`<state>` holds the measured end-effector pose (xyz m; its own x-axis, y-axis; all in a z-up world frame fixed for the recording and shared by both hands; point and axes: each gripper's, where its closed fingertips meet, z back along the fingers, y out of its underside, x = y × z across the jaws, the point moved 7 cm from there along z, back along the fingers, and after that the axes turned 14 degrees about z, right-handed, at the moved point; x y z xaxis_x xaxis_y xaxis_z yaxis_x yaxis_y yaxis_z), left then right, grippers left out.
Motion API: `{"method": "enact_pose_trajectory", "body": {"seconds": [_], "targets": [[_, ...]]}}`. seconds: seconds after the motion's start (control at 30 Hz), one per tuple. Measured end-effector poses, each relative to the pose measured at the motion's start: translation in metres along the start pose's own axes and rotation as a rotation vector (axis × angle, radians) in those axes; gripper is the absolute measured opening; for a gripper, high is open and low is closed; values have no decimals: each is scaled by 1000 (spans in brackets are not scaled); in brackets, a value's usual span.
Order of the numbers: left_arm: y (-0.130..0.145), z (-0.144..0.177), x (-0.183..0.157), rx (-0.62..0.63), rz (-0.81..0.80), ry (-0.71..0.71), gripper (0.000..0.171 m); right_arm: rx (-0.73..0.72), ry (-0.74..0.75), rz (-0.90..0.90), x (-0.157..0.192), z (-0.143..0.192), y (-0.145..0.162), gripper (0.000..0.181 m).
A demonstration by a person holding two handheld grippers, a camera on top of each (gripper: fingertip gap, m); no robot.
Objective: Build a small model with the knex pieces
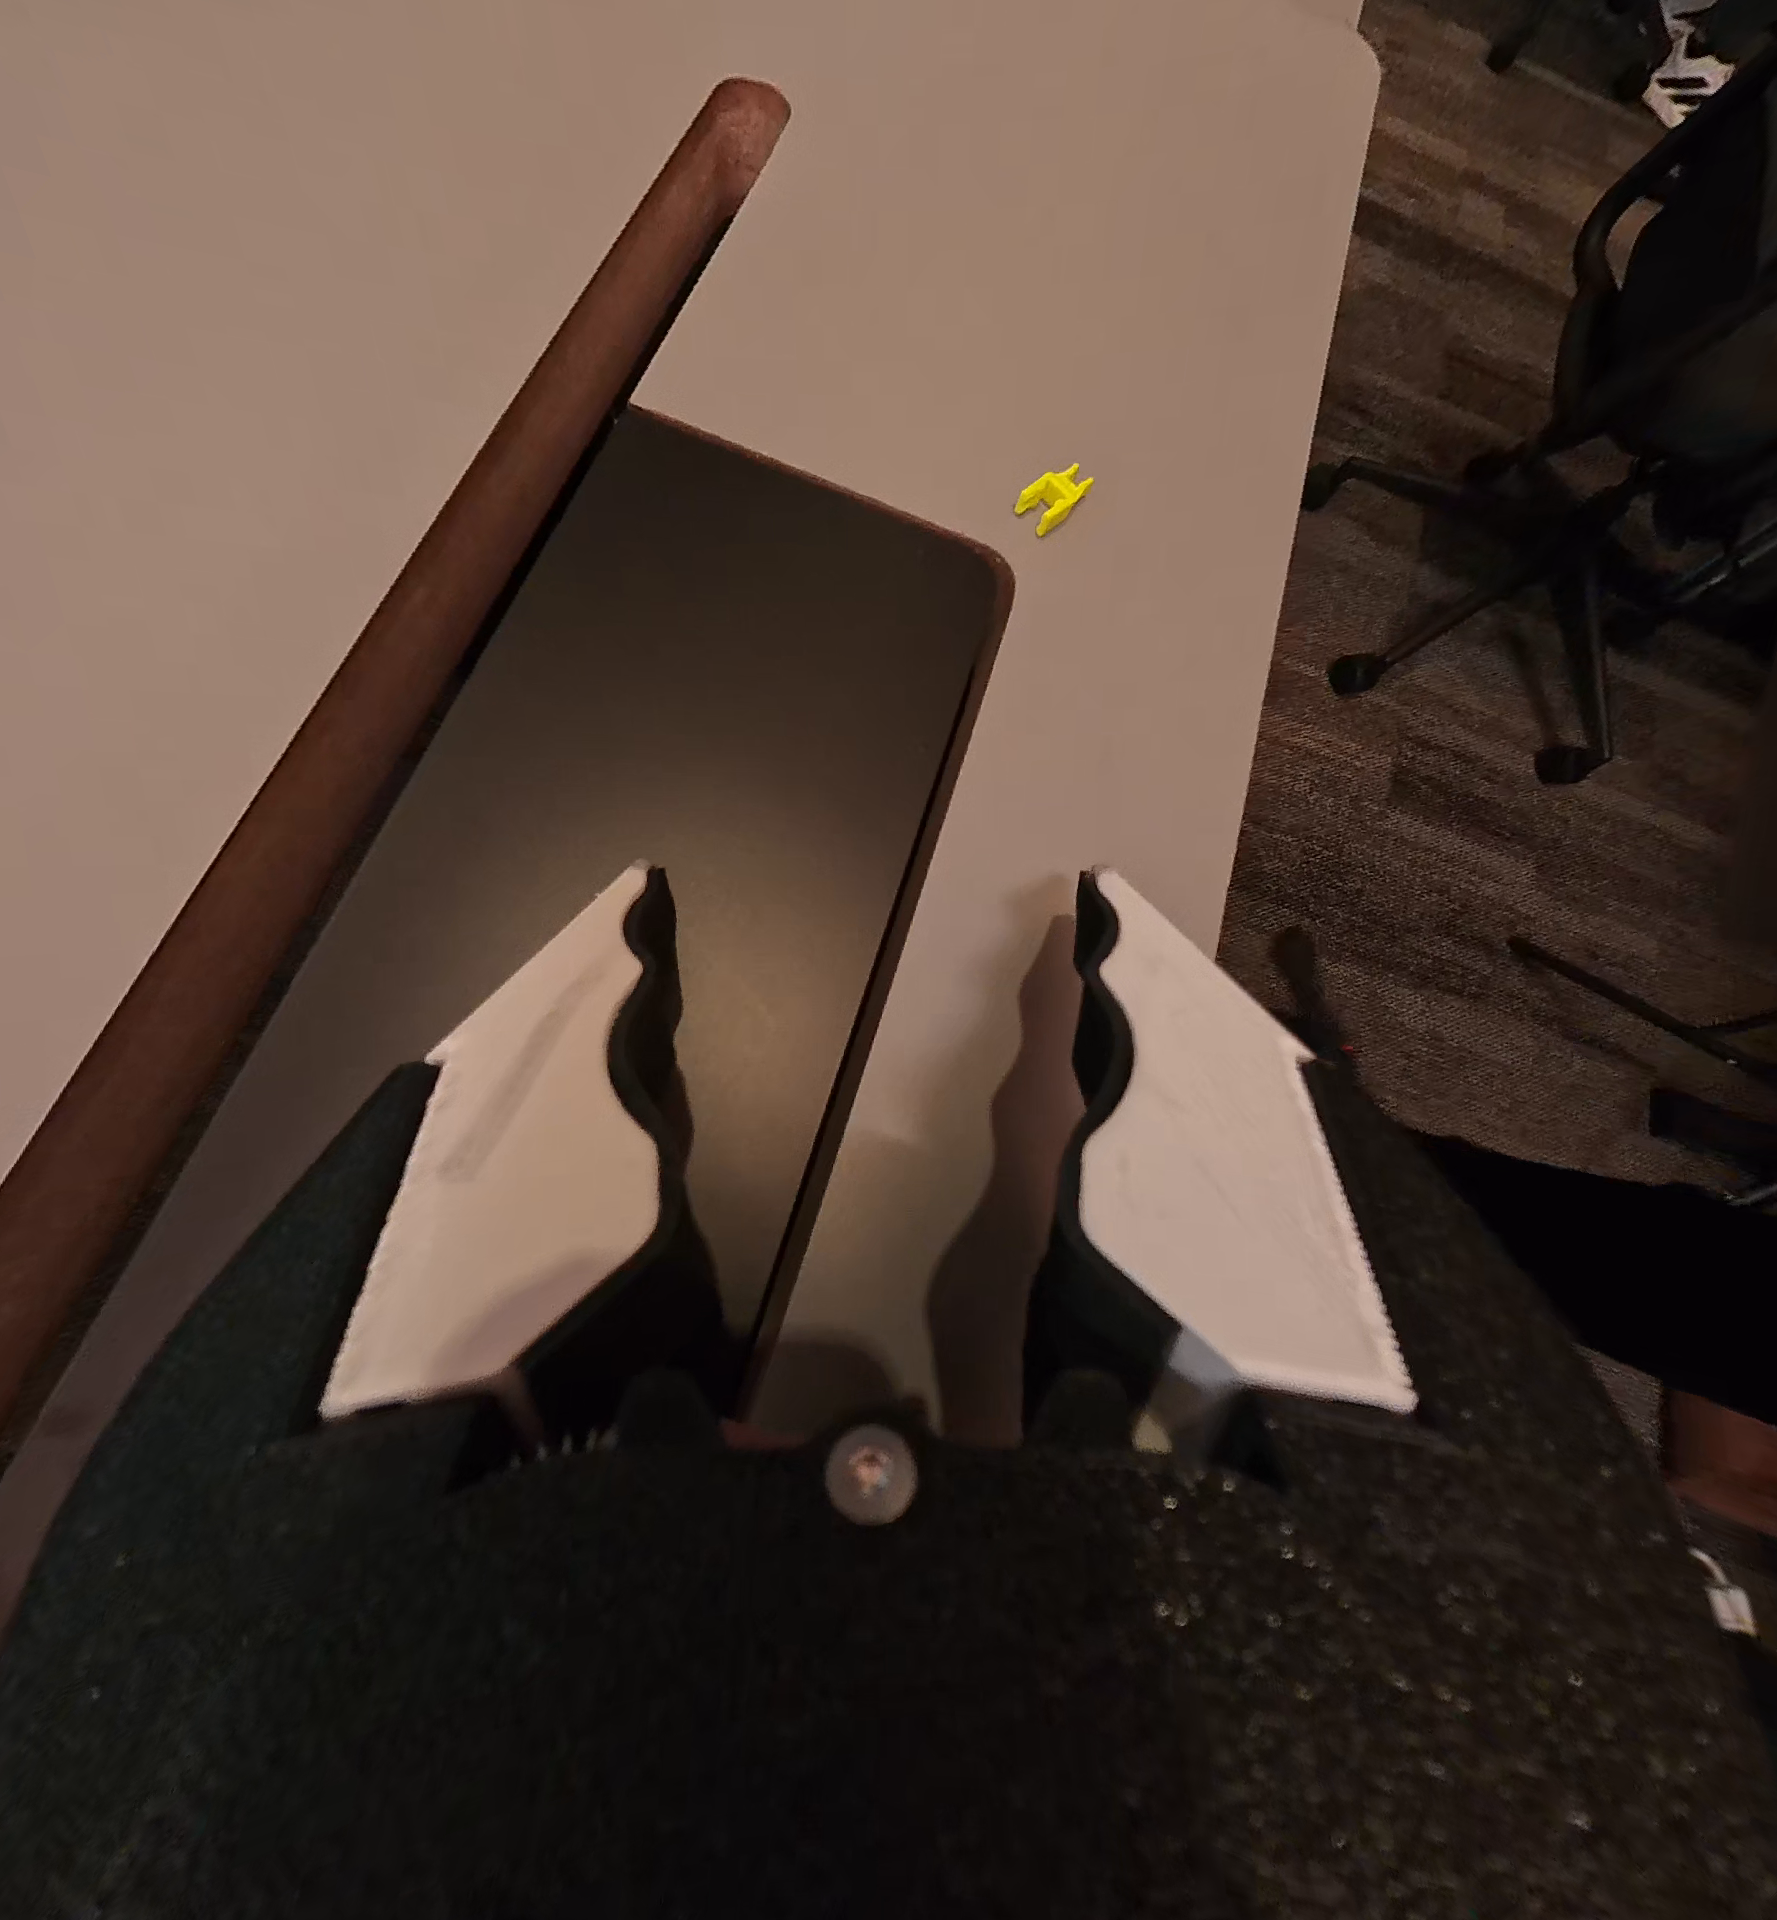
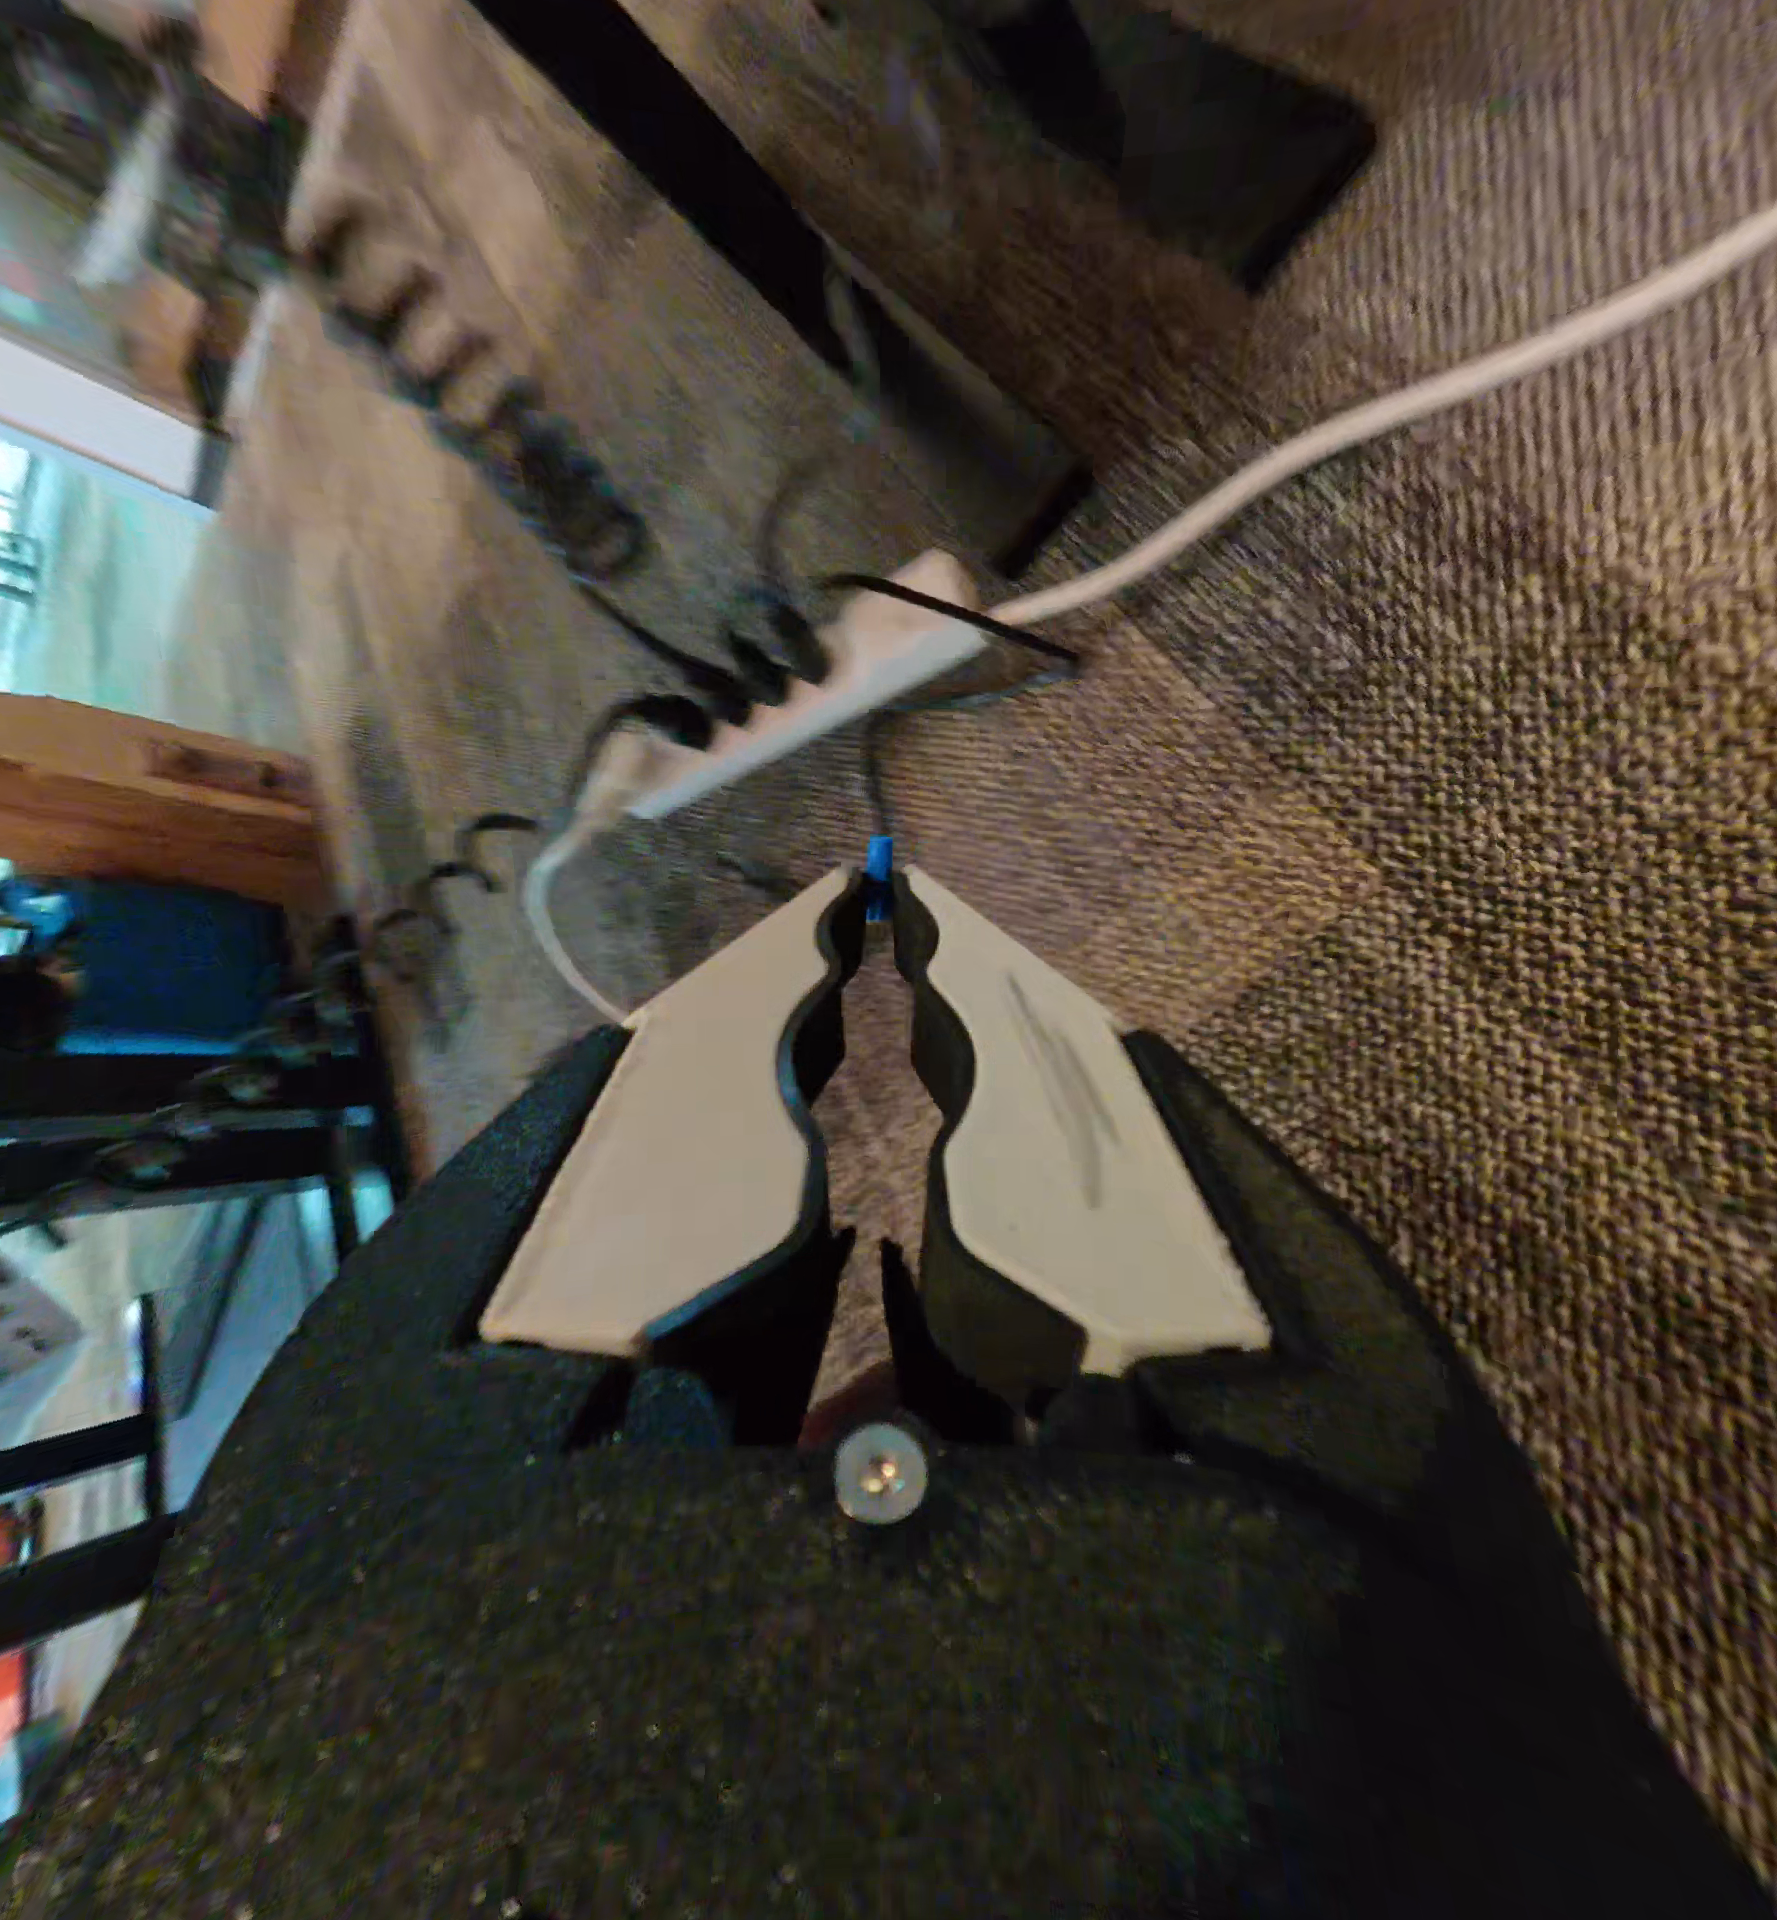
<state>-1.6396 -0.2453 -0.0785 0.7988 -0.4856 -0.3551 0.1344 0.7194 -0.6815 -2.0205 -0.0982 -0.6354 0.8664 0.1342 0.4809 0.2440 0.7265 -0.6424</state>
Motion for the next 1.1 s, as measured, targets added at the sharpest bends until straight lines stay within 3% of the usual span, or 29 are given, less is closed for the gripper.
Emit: {"method": "enact_pose_trajectory", "body": {"seconds": [0.3, 0.4, 0.5, 0.63, 0.77, 0.97, 1.1], "targets": [[1, -3, -3, 10, -45, -58, 75, -206, -13, 248, 193, 288, -176, 2], [3, -4, -5, 21, -79, -66, 81, -297, 64, 283, 238, 378, -203, 3], [2, -3, -5, 19, -65, -49, 81, -382, 167, 285, 283, 464, -202, 2], [4, -3, -8, 30, -94, -40, 89, -450, 321, 242, 349, 565, -157, 2], [2, 0, -10, 10, -109, -63, 104, -495, 492, 152, 420, 653, -80, 2], [3, 52, -46, -167, -138, -94, 101, -588, 949, -101, 522, 822, 78, 3], [34, 96, -110, -194, -235, -35, 97, -725, 1304, -318, 593, 951, 208, 3]]}}
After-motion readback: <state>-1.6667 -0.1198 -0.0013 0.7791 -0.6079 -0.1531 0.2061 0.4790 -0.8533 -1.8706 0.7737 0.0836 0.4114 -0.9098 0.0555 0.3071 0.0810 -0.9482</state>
